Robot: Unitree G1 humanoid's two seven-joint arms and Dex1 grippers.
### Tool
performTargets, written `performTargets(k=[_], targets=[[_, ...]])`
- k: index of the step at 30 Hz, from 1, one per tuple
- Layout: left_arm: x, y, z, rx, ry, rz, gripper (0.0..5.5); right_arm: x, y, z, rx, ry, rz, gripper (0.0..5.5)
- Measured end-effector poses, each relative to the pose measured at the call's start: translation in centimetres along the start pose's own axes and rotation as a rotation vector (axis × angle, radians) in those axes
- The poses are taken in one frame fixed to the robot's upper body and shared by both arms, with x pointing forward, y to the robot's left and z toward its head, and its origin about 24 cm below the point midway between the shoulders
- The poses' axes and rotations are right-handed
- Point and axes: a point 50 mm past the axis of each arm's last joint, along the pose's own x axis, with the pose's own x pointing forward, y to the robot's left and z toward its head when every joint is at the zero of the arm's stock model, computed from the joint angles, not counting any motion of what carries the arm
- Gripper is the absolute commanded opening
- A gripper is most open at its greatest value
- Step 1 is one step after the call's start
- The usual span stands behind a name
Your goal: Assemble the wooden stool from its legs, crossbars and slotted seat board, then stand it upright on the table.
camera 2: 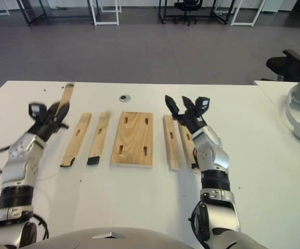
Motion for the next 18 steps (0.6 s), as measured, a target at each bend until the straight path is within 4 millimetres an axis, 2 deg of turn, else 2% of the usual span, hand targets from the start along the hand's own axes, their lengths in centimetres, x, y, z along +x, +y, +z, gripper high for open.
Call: performTargets(k=[2,5,11,18], targets=[[2.0,-3.6,0.9,-0.007,-0.065,-0.128,1.28,2.0,2.9,0.0,0.126,-0.015,0.097,4.64],[3.8,-6.7,2.9,0.064,-0.163,-0.253,1.28,4.1,6.9,0.5,0.257,-0.036,0.222,4.14],[4.3,-8.9,2.9,0.147,-0.152,-0.356,1.28,4.5,8.0,0.8,0.288,-0.010,0.236,2.99],[4.2,-8.9,2.6,0.192,-0.132,-0.368,1.28,4.1,8.5,0.9,0.336,0.002,0.274,1.51]])
